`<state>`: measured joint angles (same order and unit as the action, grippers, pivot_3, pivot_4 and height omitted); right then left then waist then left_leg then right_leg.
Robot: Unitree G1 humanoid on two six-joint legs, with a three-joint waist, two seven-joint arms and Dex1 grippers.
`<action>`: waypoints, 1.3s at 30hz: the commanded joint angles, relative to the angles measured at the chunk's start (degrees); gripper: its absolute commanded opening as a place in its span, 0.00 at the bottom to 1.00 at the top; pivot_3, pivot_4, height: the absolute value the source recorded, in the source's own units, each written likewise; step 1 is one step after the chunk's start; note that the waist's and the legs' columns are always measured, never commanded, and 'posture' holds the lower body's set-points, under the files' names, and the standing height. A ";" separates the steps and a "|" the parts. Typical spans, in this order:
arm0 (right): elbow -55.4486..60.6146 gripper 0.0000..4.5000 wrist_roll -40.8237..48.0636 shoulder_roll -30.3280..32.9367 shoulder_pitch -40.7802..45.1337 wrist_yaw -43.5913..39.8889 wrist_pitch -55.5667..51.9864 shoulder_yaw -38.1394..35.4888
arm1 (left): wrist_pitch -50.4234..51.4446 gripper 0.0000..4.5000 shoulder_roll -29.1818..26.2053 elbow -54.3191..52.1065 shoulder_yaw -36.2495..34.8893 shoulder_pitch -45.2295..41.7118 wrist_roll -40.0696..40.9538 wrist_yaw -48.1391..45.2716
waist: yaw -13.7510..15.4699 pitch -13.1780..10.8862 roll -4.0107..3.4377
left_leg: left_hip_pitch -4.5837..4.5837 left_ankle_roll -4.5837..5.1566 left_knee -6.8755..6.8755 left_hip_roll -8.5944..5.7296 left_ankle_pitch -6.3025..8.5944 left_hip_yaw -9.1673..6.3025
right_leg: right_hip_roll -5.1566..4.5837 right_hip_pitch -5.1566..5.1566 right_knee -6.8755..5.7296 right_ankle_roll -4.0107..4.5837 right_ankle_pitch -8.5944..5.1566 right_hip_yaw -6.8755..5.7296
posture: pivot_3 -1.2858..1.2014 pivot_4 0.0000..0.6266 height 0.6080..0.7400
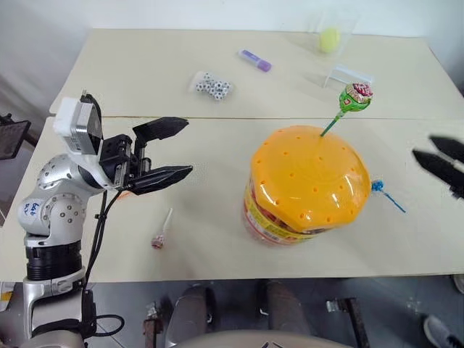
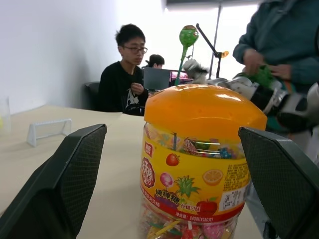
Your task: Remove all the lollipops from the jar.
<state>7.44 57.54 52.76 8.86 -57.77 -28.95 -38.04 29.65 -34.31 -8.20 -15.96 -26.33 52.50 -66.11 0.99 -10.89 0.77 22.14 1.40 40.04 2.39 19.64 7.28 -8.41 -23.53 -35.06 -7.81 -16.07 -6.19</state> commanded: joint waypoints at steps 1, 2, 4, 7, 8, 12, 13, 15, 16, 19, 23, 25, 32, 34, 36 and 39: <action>10.36 0.67 13.59 -1.05 4.92 6.34 -6.28 0.50 | 0.93 1.00 0.50 -0.23 -1.70 -0.74 2.73 1.15 | 0.04 0.00 0.00 | 0.00 -0.01 0.00 0.01 0.00 -0.05 | 0.00 0.01 -0.02 0.00 0.00 -0.02 | 0.52 0.24 1.00; 12.26 0.67 14.89 -0.46 5.13 6.26 -8.14 1.96 | 0.85 1.00 0.58 -0.16 -1.35 -0.98 2.53 1.09 | 0.06 0.00 0.00 | 0.00 -0.01 0.01 0.01 0.01 -0.10 | 0.00 0.02 -0.03 0.00 0.00 -0.05 | 0.52 0.24 1.00; 14.32 0.67 13.31 0.78 5.71 4.92 -9.71 5.66 | 1.20 1.00 0.80 -0.39 -1.08 -1.65 2.92 1.21 | 0.51 0.01 0.03 | 0.04 -0.03 0.00 -0.02 0.02 -0.17 | 0.00 0.04 0.00 0.00 0.00 -0.11 | 0.52 0.24 1.00; 14.86 0.67 11.15 1.95 8.41 3.62 -11.11 10.79 | 1.36 1.00 1.11 -0.36 -0.97 -2.22 3.21 1.29 | 0.64 0.01 0.03 | 0.16 0.00 0.02 -0.18 0.04 -0.27 | -0.07 0.04 0.05 0.00 0.00 -0.13 | 0.52 0.24 1.00; 14.75 0.67 10.39 1.91 9.88 3.41 -11.34 12.70 | 1.34 1.00 1.22 -0.32 -0.92 -2.34 3.20 1.31 | 0.53 0.01 0.03 | 0.17 0.02 0.03 -0.23 0.05 -0.25 | -0.11 0.03 0.07 -0.01 0.01 -0.12 | 0.52 0.24 1.00; 14.15 0.67 8.40 1.40 14.43 3.58 -12.78 18.05 | 1.53 1.00 1.74 -1.89 -0.94 -1.68 3.54 1.83 | 0.31 0.01 0.03 | 0.14 0.03 0.03 -0.21 0.04 -0.23 | -0.11 0.03 0.04 -0.02 0.01 -0.14 | 0.52 0.24 1.00; 13.87 0.67 8.24 0.85 15.55 3.82 -13.04 19.03 | 1.49 1.00 1.94 -2.42 -0.98 -1.43 3.69 2.10 | 0.31 0.01 0.03 | 0.15 0.02 0.03 -0.19 0.04 -0.24 | -0.09 0.02 0.02 -0.02 0.01 -0.16 | 0.52 0.24 1.00; 13.53 0.67 8.00 0.11 17.09 3.63 -13.16 20.24 | 1.44 1.00 2.30 -3.03 -1.18 -1.06 4.03 2.66 | 0.29 0.01 0.03 | 0.15 0.02 0.02 -0.17 0.04 -0.24 | -0.08 0.01 0.02 -0.02 0.01 -0.19 | 0.52 0.24 1.00; 13.26 0.63 8.29 -0.19 17.82 3.38 -13.36 20.57 | 1.41 1.00 2.43 -3.56 -1.36 -0.58 4.21 2.97 | 0.29 0.01 0.03 | 0.15 0.02 0.02 -0.16 0.04 -0.24 | -0.07 0.02 0.02 -0.02 0.01 -0.19 | 0.52 0.24 1.00; 12.34 0.46 7.92 -0.84 19.34 2.35 -13.24 21.25 | 1.27 1.00 2.41 -4.29 -1.58 0.20 4.32 3.37 | 0.29 0.01 0.03 | 0.15 0.02 0.02 -0.16 0.04 -0.23 | -0.08 0.01 0.03 -0.02 0.01 -0.19 | 0.52 0.24 1.00; 10.39 0.16 6.04 -1.92 21.10 1.22 -12.42 21.88 | 0.82 1.00 2.21 -4.53 -1.66 0.45 4.22 3.59 | 0.37 0.01 0.03 | 0.15 0.01 0.05 -0.16 0.03 -0.22 | -0.08 0.03 0.03 -0.02 0.01 -0.19 | 0.52 0.24 1.00; 9.51 0.02 5.58 -2.62 21.86 0.90 -12.11 21.57 | 0.88 1.00 2.34 -4.69 -1.67 0.36 4.48 3.80 | 0.40 0.01 0.03 | 0.16 0.01 0.05 -0.18 0.03 -0.23 | -0.09 0.03 0.03 -0.02 0.01 -0.18 | 0.52 0.24 1.00; 2.25 0.01 15.69 -4.88 25.22 7.55 -16.72 12.40 | -0.32 1.00 4.10 -5.96 0.94 0.09 3.86 2.31 | 0.55 0.01 0.03 | 0.17 0.01 0.07 -0.18 0.03 -0.23 | -0.08 0.03 0.01 -0.02 0.02 -0.20 | 0.52 0.24 1.00; -0.53 0.01 16.73 -2.33 24.99 8.67 -18.58 8.93 | 0.16 1.00 3.94 -6.65 1.86 0.37 4.10 1.35 | 0.56 0.01 0.03 | 0.20 0.02 0.07 -0.22 0.03 -0.21 | -0.10 0.03 0.02 -0.03 0.02 -0.21 | 0.52 0.24 1.00; -3.90 0.01 12.83 1.39 23.00 8.36 -18.68 6.60 | -0.12 1.00 3.65 -6.94 2.56 0.20 3.56 0.67 | 0.54 0.01 0.03 | 0.24 0.02 0.04 -0.22 0.03 -0.18 | -0.10 0.01 0.05 -0.03 0.02 -0.25 | 0.52 0.24 1.00; -11.90 0.01 -0.68 9.51 13.94 4.54 -14.50 7.13 | -0.99 1.00 2.42 -7.14 3.15 -0.35 2.00 -0.56 | 0.60 0.01 0.04 | 0.26 0.02 0.01 -0.23 0.03 -0.01 | -0.09 0.04 0.06 -0.03 0.02 -0.38 | 0.52 0.24 1.00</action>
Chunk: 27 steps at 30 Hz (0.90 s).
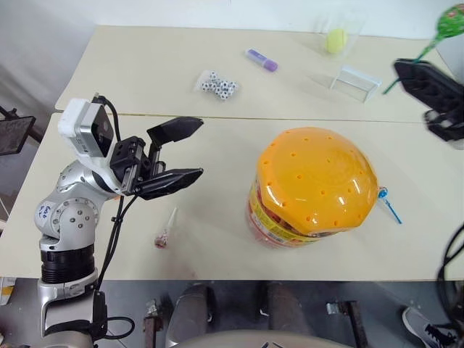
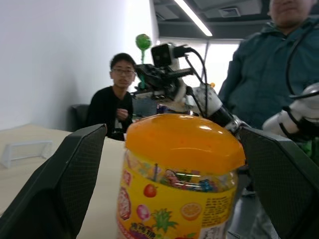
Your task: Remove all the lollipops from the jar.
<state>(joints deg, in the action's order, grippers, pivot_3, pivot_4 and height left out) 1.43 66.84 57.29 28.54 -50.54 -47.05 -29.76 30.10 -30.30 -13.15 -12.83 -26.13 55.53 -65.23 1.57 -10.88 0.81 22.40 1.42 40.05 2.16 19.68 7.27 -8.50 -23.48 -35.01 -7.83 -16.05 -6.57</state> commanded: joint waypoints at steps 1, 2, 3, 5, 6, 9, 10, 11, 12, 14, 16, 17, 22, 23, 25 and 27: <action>-8.54 0.01 -15.48 7.34 -9.22 -3.42 6.43 0.18 | -1.61 1.00 -2.28 -2.22 0.30 -0.55 -1.74 -1.98 | 0.05 0.00 0.01 | 0.00 0.00 0.00 0.00 0.00 0.00 | 0.00 0.01 0.01 0.00 0.00 -0.03 | 0.52 0.24 1.00; -10.85 0.01 -20.61 9.13 -12.30 -4.24 10.02 1.96 | -1.80 1.00 -2.98 -2.26 0.55 -0.39 -2.33 -2.67 | -0.08 0.01 0.01 | 0.00 0.00 0.00 0.00 0.00 0.01 | 0.00 0.03 0.04 0.00 0.00 -0.05 | 0.52 0.24 1.00; -13.18 0.01 -24.44 10.18 -14.43 -4.83 12.62 3.37 | -1.82 1.00 -3.79 -2.25 0.83 -0.13 -2.88 -3.34 | -0.21 0.01 0.00 | 0.00 0.00 0.01 0.00 0.00 0.06 | 0.00 0.04 0.06 0.00 0.00 -0.04 | 0.52 0.24 1.00; -17.21 0.01 -29.21 10.08 -15.92 -3.79 15.27 5.06 | -3.34 1.00 -5.31 -2.06 1.42 0.64 -5.09 -5.14 | -0.54 0.01 -0.01 | -0.06 0.00 0.00 0.00 0.00 0.26 | -0.01 0.02 0.10 0.00 0.00 0.07 | 0.52 0.24 1.00; -19.11 0.01 -31.86 9.79 -16.28 -3.11 17.12 6.21 | -3.86 1.00 -5.83 -2.00 1.46 1.02 -5.66 -5.74 | -0.88 0.02 -0.11 | -0.10 0.00 0.01 0.02 -0.01 0.34 | -0.01 0.00 0.07 0.00 0.00 0.11 | 0.52 0.24 1.00; -23.70 0.01 -38.09 9.10 -16.79 -0.05 16.72 10.16 | -4.51 1.00 -6.93 -2.56 1.34 2.16 -6.32 -6.61 | -1.79 0.05 -0.22 | -0.21 -0.02 -0.02 0.08 -0.03 0.53 | 0.00 -0.03 0.02 0.00 0.00 0.23 | 0.52 0.24 1.00; -26.63 0.01 -42.01 7.96 -17.31 1.58 20.31 12.56 | -4.46 1.00 -7.09 -3.09 1.11 2.96 -6.26 -6.39 | -1.91 0.05 -0.22 | -0.23 -0.03 -0.03 0.14 -0.03 0.53 | 0.04 -0.04 0.01 0.00 0.00 0.23 | 0.52 0.24 1.00; -29.46 0.01 -44.87 6.37 -17.16 3.18 23.89 14.01 | -4.52 1.00 -7.23 -3.53 1.01 3.66 -6.31 -6.34 | -1.90 0.05 -0.22 | -0.24 -0.04 -0.05 0.20 -0.03 0.53 | 0.08 -0.04 0.01 0.00 0.00 0.23 | 0.52 0.24 1.00; -31.79 0.01 -46.82 4.94 -16.60 4.67 26.37 14.83 | -4.52 1.00 -7.33 -3.82 0.95 4.13 -6.28 -6.32 | -1.87 0.05 -0.21 | -0.24 -0.05 -0.05 0.21 -0.03 0.52 | 0.09 -0.04 0.01 0.00 0.00 0.22 | 0.52 0.24 1.00; -34.50 0.01 -48.86 3.17 -14.56 5.91 28.79 15.25 | -4.31 1.00 -7.42 -3.78 0.68 4.37 -6.14 -5.65 | -1.85 0.04 -0.25 | -0.23 -0.07 -0.05 0.22 -0.02 0.52 | 0.10 -0.03 0.05 0.00 0.00 0.22 | 0.52 0.24 1.00; -34.74 0.06 -48.42 2.68 -13.21 2.54 26.47 16.00 | -6.61 1.00 -6.78 -3.21 0.19 4.09 -8.81 -2.99 | -1.85 0.05 -0.32 | -0.22 -0.07 -0.01 0.21 -0.02 0.60 | 0.09 -0.06 0.06 0.00 0.00 0.31 | 0.52 0.24 1.00; -34.14 0.11 -47.76 2.62 -13.23 0.26 25.80 16.11 | -8.09 1.00 -6.53 -2.71 0.12 3.90 -10.65 -1.64 | -1.85 0.05 -0.32 | -0.25 -0.07 0.00 0.21 -0.02 0.60 | 0.10 -0.02 0.10 0.00 0.00 0.32 | 0.52 0.24 1.00; -29.44 0.43 -45.53 1.97 -15.30 -4.25 31.21 11.74 | -9.67 1.00 -8.40 -0.54 -0.91 5.78 -14.95 1.50 | -1.73 0.05 -0.33 | -0.24 -0.07 -0.01 0.22 -0.03 0.60 | 0.10 -0.04 0.06 0.00 0.00 0.33 | 0.52 0.24 1.00; -27.39 0.51 -44.45 1.88 -16.20 -6.63 33.25 10.72 | -9.25 1.00 -8.60 -0.15 -1.16 6.19 -15.44 2.54 | -1.67 0.04 -0.36 | -0.25 -0.07 -0.04 0.22 -0.02 0.59 | 0.10 -0.05 0.06 0.00 0.00 0.32 | 0.52 0.24 1.00; -21.76 0.67 -40.05 0.42 -16.49 -12.15 37.46 7.49 | -10.61 1.00 -8.79 1.46 -1.73 7.16 -17.63 4.20 | -1.64 0.03 -0.41 | -0.24 -0.07 -0.10 0.21 -0.02 0.59 | 0.10 -0.07 0.08 0.00 0.00 0.31 | 0.52 0.24 1.00; -16.46 0.83 -35.05 -1.98 -15.01 -18.10 41.61 5.18 | -11.97 1.00 -8.90 3.53 -2.59 7.99 -19.59 5.98 | -1.68 0.03 -0.42 | -0.24 -0.07 -0.09 0.22 -0.02 0.60 | 0.11 -0.07 0.09 0.00 0.00 0.31 | 0.52 0.24 1.00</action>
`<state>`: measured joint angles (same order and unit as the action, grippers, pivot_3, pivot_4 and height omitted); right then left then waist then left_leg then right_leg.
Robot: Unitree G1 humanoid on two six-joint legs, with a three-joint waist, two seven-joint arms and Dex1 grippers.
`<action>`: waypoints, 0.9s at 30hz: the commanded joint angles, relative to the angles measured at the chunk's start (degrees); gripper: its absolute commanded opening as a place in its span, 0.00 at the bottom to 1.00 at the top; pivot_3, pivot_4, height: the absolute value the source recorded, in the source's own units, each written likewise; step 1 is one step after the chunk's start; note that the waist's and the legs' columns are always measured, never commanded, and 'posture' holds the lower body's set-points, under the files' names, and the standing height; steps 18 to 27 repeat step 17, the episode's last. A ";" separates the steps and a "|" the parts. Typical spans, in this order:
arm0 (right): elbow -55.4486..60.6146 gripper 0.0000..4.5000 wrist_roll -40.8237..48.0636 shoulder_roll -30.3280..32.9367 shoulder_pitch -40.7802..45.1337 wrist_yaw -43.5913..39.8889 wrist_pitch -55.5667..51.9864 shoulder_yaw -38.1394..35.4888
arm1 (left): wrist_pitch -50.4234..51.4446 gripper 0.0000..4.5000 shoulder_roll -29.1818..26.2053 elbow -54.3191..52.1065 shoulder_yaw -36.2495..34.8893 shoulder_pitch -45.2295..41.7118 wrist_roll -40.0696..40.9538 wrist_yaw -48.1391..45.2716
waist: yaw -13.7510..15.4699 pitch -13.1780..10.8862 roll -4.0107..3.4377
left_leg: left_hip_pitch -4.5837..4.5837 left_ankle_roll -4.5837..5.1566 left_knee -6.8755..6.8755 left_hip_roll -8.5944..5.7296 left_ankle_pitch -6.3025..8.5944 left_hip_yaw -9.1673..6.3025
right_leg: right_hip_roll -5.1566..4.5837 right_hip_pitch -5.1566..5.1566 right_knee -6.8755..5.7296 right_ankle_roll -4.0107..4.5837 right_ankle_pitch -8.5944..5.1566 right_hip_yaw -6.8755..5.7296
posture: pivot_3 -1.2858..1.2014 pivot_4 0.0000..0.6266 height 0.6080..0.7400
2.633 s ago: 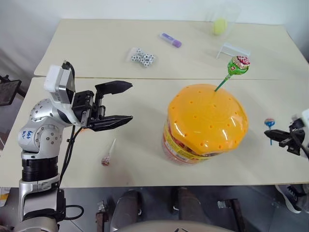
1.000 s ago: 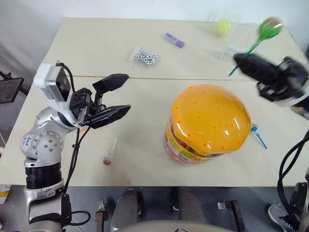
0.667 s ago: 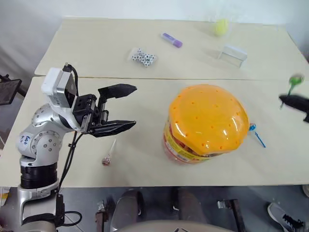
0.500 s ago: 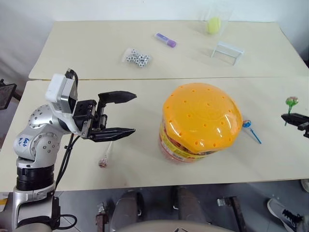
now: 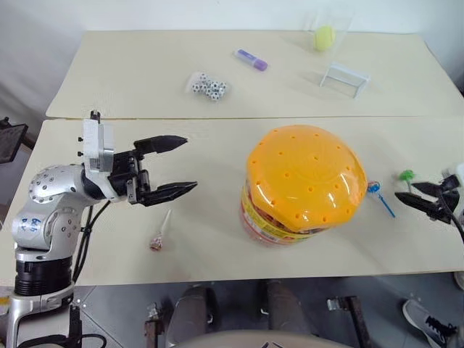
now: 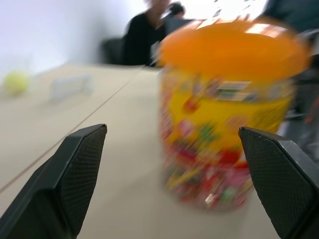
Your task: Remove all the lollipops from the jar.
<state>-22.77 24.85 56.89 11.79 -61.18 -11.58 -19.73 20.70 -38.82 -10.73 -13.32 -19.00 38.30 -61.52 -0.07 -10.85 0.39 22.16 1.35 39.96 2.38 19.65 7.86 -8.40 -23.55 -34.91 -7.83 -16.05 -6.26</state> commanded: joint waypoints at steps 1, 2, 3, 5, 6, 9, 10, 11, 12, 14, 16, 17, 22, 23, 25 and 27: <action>9.51 0.90 8.63 -3.20 3.15 -9.16 8.73 -5.50 | -3.29 1.00 -0.27 2.16 -2.76 1.21 -2.94 3.01 | -0.13 0.00 0.00 | -0.01 0.00 0.01 0.01 0.00 0.00 | 0.01 0.01 -0.01 0.00 0.00 0.00 | 0.52 0.24 1.00; 10.60 0.97 9.67 -4.36 4.13 -10.28 10.51 -5.98 | -3.88 1.00 -0.18 2.88 -3.19 1.46 -3.31 3.49 | -0.19 0.00 0.00 | -0.03 0.00 0.01 0.03 0.00 0.00 | 0.02 0.01 -0.02 0.00 0.00 0.00 | 0.52 0.24 1.00; 11.03 0.99 9.94 -5.16 4.76 -10.76 11.50 -6.24 | -4.40 1.00 -0.15 3.45 -3.37 1.51 -3.47 3.65 | -0.14 0.00 0.00 | -0.04 0.00 0.01 0.06 0.00 0.01 | 0.04 0.01 -0.02 0.00 0.00 0.00 | 0.52 0.24 1.00; 13.01 0.99 9.82 -4.29 5.70 -15.16 9.88 -2.37 | -5.99 1.00 -0.55 5.44 -4.16 2.66 -5.74 5.45 | 0.12 0.00 0.00 | -0.04 -0.03 0.02 0.08 0.02 -0.01 | 0.04 0.00 -0.07 0.00 0.00 -0.02 | 0.52 0.24 1.00; 13.85 0.99 10.36 -3.94 6.14 -16.64 7.89 -0.83 | -6.56 1.00 -0.61 6.08 -4.55 3.15 -6.59 6.36 | 0.22 0.00 0.00 | -0.03 -0.03 0.01 0.07 0.03 -0.04 | 0.03 0.01 -0.06 0.00 0.00 -0.03 | 0.52 0.24 1.00; 12.98 0.99 8.44 -5.76 8.61 -19.11 10.48 2.62 | -5.99 1.00 -0.01 6.32 -5.81 4.43 -6.46 8.68 | 0.23 -0.01 0.01 | -0.01 -0.01 0.04 0.09 0.08 -0.07 | 0.01 0.00 -0.07 0.00 0.00 -0.08 | 0.52 0.24 1.00; 12.07 0.99 7.52 -6.85 9.48 -19.60 12.73 3.44 | -6.04 1.00 0.12 5.90 -6.09 5.05 -6.67 9.48 | 0.24 0.00 0.01 | 0.02 -0.01 0.05 0.08 0.08 -0.08 | 0.01 0.00 -0.07 0.00 0.00 -0.11 | 0.52 0.24 1.00; 11.43 0.99 7.01 -7.51 10.02 -19.90 14.09 3.87 | -6.17 1.00 0.15 5.58 -6.20 5.47 -6.85 10.01 | 0.16 0.00 0.01 | 0.02 -0.01 0.06 0.08 0.08 -0.09 | 0.00 0.01 -0.08 0.00 0.00 -0.13 | 0.52 0.24 1.00; 10.47 0.99 5.21 -7.53 10.03 -22.42 18.12 5.17 | -6.10 1.00 0.27 4.89 -6.53 6.38 -6.93 10.78 | 0.17 0.00 0.01 | 0.01 -0.01 0.06 0.08 0.08 -0.08 | 0.00 0.01 -0.08 0.00 0.00 -0.13 | 0.52 0.24 1.00; 9.11 0.99 2.94 -7.33 10.28 -25.38 22.66 6.74 | -5.15 1.00 0.23 3.69 -7.24 7.67 -6.47 12.01 | 0.05 0.00 0.01 | 0.00 -0.01 0.05 0.07 0.08 -0.06 | -0.01 0.00 -0.09 0.00 0.00 -0.12 | 0.52 0.24 1.00; 8.03 0.99 3.11 -8.70 12.06 -22.57 22.21 6.32 | -4.33 1.00 0.45 1.74 -8.99 9.29 -6.13 14.78 | -0.10 -0.01 0.01 | -0.01 -0.01 0.05 0.08 0.08 -0.06 | -0.01 0.00 -0.11 0.00 0.00 -0.13 | 0.52 0.24 1.00; 7.66 0.99 3.23 -9.13 12.58 -21.58 22.03 6.20 | -4.00 1.00 0.58 1.01 -9.60 9.88 -5.85 15.69 | -0.10 -0.01 0.01 | -0.01 -0.01 0.05 0.10 0.08 -0.05 | -0.02 -0.01 -0.10 0.00 0.00 -0.12 | 0.52 0.24 1.00; 7.66 0.99 3.23 -9.13 12.58 -21.58 22.03 6.20 | -4.00 1.00 0.58 1.01 -9.60 9.88 -5.85 15.69 | -0.10 -0.01 0.01 | -0.01 -0.01 0.05 0.10 0.08 -0.05 | -0.02 -0.01 -0.10 0.00 0.00 -0.12 | 0.52 0.24 1.00; 7.66 0.99 3.23 -9.13 12.58 -21.58 22.03 6.20 | -4.00 1.00 0.58 1.01 -9.60 9.88 -5.85 15.69 | -0.10 -0.01 0.01 | -0.01 -0.01 0.05 0.10 0.08 -0.05 | -0.02 -0.01 -0.10 0.00 0.00 -0.12 | 0.52 0.24 1.00; 7.66 0.99 3.23 -9.13 12.58 -21.58 22.03 6.20 | -4.00 1.00 0.58 1.01 -9.60 9.88 -5.85 15.69 | -0.10 -0.01 0.01 | -0.01 -0.01 0.05 0.10 0.08 -0.05 | -0.02 -0.01 -0.10 0.00 0.00 -0.12 | 0.52 0.24 1.00; 7.66 0.99 3.23 -9.13 12.58 -21.58 22.03 6.20 | -4.00 1.00 0.58 1.01 -9.60 9.88 -5.85 15.69 | -0.10 -0.01 0.01 | -0.01 -0.01 0.05 0.10 0.08 -0.05 | -0.02 -0.01 -0.10 0.00 0.00 -0.12 | 0.52 0.24 1.00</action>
